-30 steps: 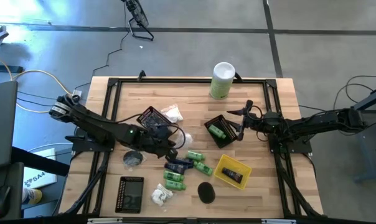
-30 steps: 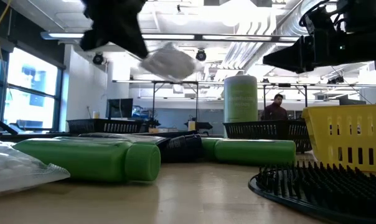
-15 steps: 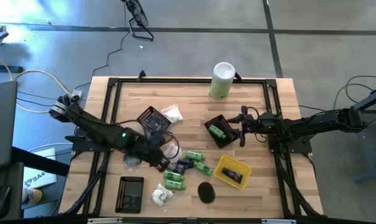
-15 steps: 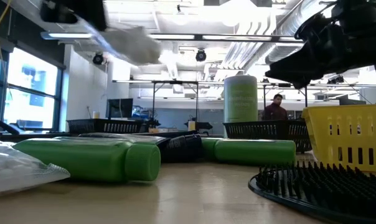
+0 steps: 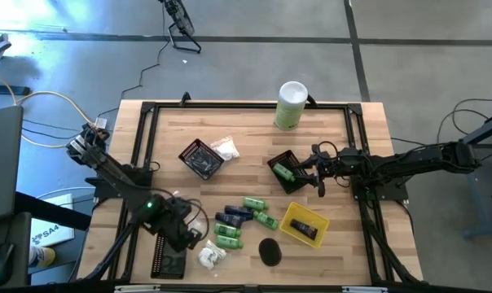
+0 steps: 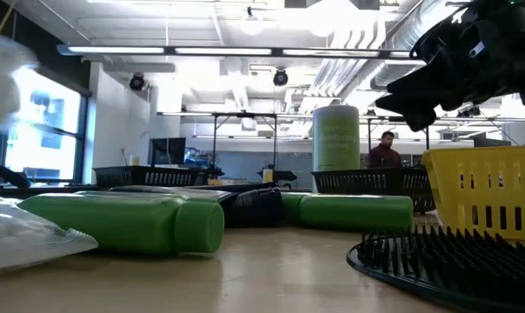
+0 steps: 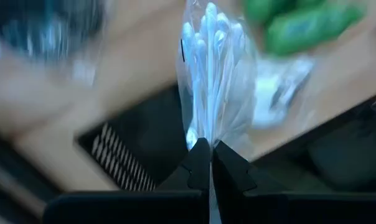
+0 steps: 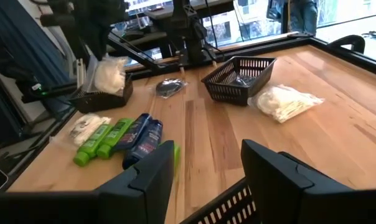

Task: Pick & Place Travel size toiletries
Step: Put the cotton pack into the bottom left black bin

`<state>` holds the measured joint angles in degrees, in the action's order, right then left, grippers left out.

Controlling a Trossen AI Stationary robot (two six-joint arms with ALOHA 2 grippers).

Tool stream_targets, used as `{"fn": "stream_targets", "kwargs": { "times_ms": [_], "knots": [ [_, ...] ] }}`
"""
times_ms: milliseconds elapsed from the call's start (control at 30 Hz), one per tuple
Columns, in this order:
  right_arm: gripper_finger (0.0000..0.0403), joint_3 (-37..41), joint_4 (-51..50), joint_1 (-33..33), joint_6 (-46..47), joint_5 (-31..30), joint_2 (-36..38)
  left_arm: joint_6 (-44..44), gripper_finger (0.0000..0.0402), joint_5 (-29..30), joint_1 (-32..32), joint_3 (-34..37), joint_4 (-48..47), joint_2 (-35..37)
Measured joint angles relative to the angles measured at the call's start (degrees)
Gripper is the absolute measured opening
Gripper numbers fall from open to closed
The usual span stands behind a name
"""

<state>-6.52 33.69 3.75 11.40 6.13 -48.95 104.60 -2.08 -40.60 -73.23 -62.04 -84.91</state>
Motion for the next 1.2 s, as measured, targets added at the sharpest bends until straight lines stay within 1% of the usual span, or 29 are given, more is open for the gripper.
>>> {"fn": "stream_targets", "kwargs": {
  "times_ms": [67,233,367,400,567,733,800,1200],
  "knots": [
    [0.0179,0.0,0.0,0.0,0.0,0.0,0.0,1.9,0.0000,-3.5,-1.2,0.0,0.0,-0.6],
    [0.0179,0.0,0.4,0.0,-0.1,0.0,0.0,4.9,0.0000,-8.9,-3.5,0.0,-0.3,-1.1],
    [0.0179,0.0,0.4,0.0,-0.2,-0.1,0.0,8.0,0.0000,-16.3,-4.6,0.0,-2.2,-1.1],
    [0.0179,0.0,0.4,0.0,-0.2,-0.1,0.0,8.9,0.0000,-17.3,-5.0,0.0,-2.7,-1.1],
    [0.0179,0.0,0.4,0.0,-0.2,-0.2,0.0,10.6,0.0000,-17.9,-5.3,0.0,-3.4,-1.4],
    [0.0179,0.0,0.4,0.0,-0.3,-0.2,0.0,8.1,0.0000,-15.3,-5.2,0.0,-1.0,-1.8],
    [0.0179,0.0,0.4,0.0,-0.3,-0.2,0.0,8.2,0.0000,-15.3,-5.2,0.0,-1.1,-2.2],
    [0.0179,0.0,0.2,0.0,-0.5,0.0,0.0,6.5,0.0000,-15.6,-5.2,0.0,1.5,-6.7]
  ]
}}
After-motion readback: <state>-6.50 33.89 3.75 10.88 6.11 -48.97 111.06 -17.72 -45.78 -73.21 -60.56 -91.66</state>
